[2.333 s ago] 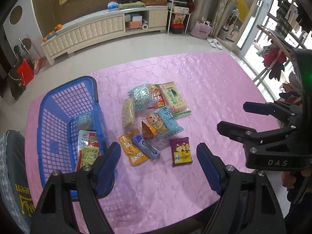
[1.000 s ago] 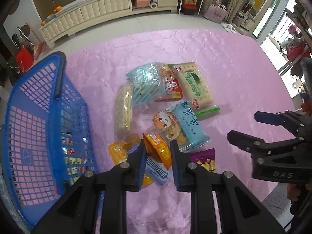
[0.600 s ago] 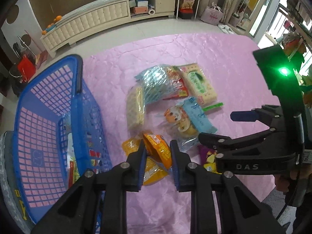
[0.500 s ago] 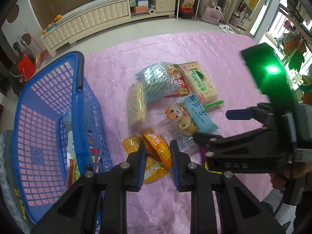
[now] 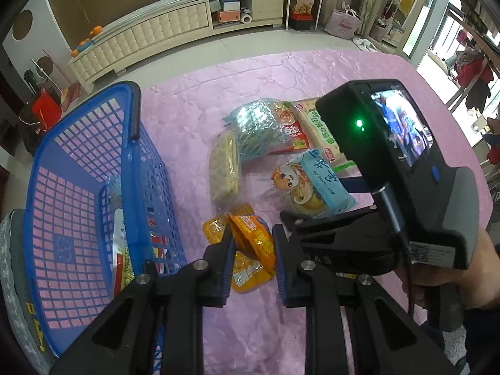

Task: Organize snacks
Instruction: 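Grasp the orange snack bag with the left tool while the right tool grasps the blue pastry bag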

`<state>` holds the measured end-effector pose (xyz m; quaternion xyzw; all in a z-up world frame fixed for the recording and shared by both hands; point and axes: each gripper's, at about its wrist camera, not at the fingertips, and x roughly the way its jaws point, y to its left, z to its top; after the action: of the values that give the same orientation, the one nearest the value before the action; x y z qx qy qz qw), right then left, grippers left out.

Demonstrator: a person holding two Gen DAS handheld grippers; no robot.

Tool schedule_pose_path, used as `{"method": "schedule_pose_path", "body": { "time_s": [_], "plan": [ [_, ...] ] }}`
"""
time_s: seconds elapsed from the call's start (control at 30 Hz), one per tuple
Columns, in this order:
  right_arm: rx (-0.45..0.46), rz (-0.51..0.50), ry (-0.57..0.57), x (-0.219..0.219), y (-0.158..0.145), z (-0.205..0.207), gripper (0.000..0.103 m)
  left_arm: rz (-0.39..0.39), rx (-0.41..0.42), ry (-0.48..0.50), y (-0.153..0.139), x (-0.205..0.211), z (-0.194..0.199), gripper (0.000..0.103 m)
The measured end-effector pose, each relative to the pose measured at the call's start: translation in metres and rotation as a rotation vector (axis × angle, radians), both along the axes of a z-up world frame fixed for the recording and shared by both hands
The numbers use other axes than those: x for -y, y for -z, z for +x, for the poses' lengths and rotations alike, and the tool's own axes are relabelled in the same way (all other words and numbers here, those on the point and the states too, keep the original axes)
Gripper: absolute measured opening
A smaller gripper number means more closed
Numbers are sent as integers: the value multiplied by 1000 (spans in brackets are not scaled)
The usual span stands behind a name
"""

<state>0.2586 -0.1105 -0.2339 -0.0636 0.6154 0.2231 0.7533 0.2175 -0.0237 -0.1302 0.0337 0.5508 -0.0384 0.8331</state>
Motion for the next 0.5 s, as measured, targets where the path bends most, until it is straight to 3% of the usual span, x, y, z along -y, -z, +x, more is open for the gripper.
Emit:
{"method": "schedule_pose_path", "body": {
  "time_s": [0.03, 0.07, 0.3, 0.5],
  "plan": [
    [-5, 28, 2, 1, 0, 0, 70, -1, 1, -1, 0, -1, 0, 21],
    [6, 31, 11, 3, -2, -1, 70, -4, 1, -3, 0, -2, -1, 21],
    [40, 45, 22, 12, -21, -24, 69, -35, 13, -21, -6, -7, -12, 20],
    [72, 52, 33, 27, -60, -43, 69, -51, 39, -16, -30, -2, -39, 20]
  ]
}}
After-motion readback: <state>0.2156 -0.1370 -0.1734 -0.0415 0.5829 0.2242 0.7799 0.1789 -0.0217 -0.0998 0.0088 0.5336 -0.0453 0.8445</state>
